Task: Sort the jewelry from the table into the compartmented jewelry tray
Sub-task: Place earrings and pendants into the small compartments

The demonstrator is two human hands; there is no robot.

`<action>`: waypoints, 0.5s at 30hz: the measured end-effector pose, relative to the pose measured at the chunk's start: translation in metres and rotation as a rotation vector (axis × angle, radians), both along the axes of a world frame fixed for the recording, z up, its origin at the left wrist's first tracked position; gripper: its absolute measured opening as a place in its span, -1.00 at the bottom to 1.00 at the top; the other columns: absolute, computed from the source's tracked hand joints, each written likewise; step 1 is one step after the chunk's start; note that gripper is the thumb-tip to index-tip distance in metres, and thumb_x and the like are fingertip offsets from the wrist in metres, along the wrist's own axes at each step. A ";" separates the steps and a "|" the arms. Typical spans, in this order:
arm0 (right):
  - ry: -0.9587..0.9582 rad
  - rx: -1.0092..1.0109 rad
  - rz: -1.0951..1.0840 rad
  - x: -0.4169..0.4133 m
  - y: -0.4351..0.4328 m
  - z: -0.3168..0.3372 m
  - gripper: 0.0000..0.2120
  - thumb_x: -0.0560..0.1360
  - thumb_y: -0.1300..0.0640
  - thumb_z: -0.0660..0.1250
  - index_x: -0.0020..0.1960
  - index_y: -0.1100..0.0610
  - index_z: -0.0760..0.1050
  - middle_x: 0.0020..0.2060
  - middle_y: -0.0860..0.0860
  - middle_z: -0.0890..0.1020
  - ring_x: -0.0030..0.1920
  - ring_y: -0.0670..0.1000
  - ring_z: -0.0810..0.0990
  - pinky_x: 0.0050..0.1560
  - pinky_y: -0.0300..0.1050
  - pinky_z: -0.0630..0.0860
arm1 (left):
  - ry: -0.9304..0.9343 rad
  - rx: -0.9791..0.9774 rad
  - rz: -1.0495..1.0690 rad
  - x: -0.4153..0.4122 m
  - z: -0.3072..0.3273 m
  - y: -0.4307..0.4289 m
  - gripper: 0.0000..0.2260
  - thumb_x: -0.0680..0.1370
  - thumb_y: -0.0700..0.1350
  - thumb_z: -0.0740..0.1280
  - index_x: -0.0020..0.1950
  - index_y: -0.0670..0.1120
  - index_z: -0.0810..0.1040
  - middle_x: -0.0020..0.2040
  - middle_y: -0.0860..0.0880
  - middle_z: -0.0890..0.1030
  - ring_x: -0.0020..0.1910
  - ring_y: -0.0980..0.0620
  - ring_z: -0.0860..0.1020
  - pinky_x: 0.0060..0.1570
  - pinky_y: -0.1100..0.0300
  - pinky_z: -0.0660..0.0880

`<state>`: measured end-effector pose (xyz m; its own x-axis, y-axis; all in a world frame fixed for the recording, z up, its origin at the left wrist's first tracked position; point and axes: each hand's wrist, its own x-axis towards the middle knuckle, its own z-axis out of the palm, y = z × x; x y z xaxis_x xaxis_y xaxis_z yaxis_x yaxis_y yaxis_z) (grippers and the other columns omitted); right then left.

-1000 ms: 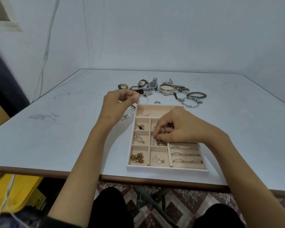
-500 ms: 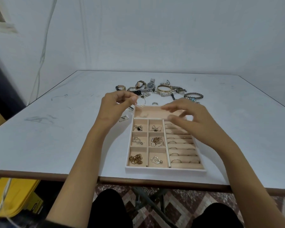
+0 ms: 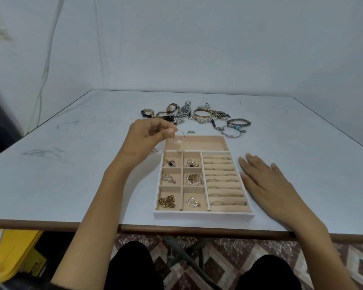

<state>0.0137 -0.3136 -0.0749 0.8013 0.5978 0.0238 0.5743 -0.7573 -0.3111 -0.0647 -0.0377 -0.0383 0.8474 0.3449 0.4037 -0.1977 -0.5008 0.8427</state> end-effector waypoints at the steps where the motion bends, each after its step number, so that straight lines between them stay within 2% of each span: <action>1: 0.000 0.002 -0.001 0.000 0.000 0.001 -0.48 0.63 -0.10 -0.10 0.56 -0.04 -0.01 0.56 -0.10 -0.05 0.54 -0.15 -0.12 0.50 -0.10 -0.23 | -0.012 0.016 -0.013 -0.003 0.002 -0.004 -0.94 0.52 -0.19 0.40 -0.05 -0.07 0.64 -0.18 -0.03 0.68 -0.15 0.17 0.61 0.00 0.25 0.51; 6: -0.002 0.002 -0.001 0.000 -0.001 0.002 -0.49 0.64 -0.11 -0.08 0.56 -0.04 0.00 0.55 -0.11 -0.03 0.54 -0.15 -0.11 0.52 -0.09 -0.21 | 0.015 0.157 -0.203 -0.032 0.013 -0.029 -0.94 0.48 -0.20 0.42 -0.12 -0.05 0.68 -0.21 0.10 0.68 -0.19 0.20 0.59 -0.05 0.42 0.44; 10: -0.008 0.004 0.003 -0.001 -0.001 0.002 -0.48 0.63 -0.11 -0.09 0.56 -0.04 0.01 0.55 -0.11 -0.03 0.54 -0.15 -0.11 0.52 -0.09 -0.21 | 0.141 0.437 -0.414 -0.044 0.021 -0.043 -0.94 0.48 -0.10 0.45 -0.10 -0.03 0.70 -0.24 0.17 0.68 -0.22 0.16 0.61 -0.16 0.31 0.46; 13: -0.010 0.005 0.004 -0.001 -0.001 0.002 -0.48 0.63 -0.12 -0.09 0.56 -0.04 0.01 0.55 -0.11 -0.02 0.54 -0.15 -0.11 0.52 -0.09 -0.21 | 0.173 0.661 -0.418 -0.046 0.021 -0.049 -0.96 0.46 -0.05 0.47 -0.11 0.05 0.71 -0.31 0.25 0.63 -0.31 0.18 0.56 -0.24 0.32 0.38; 15: -0.015 0.005 0.002 -0.001 -0.001 0.002 -0.48 0.63 -0.12 -0.08 0.56 -0.03 0.02 0.55 -0.10 -0.02 0.54 -0.14 -0.10 0.52 -0.08 -0.20 | 0.176 0.746 -0.390 -0.048 0.022 -0.053 -0.97 0.45 -0.02 0.47 -0.13 0.08 0.71 -0.36 0.27 0.59 -0.31 0.25 0.52 -0.20 0.39 0.29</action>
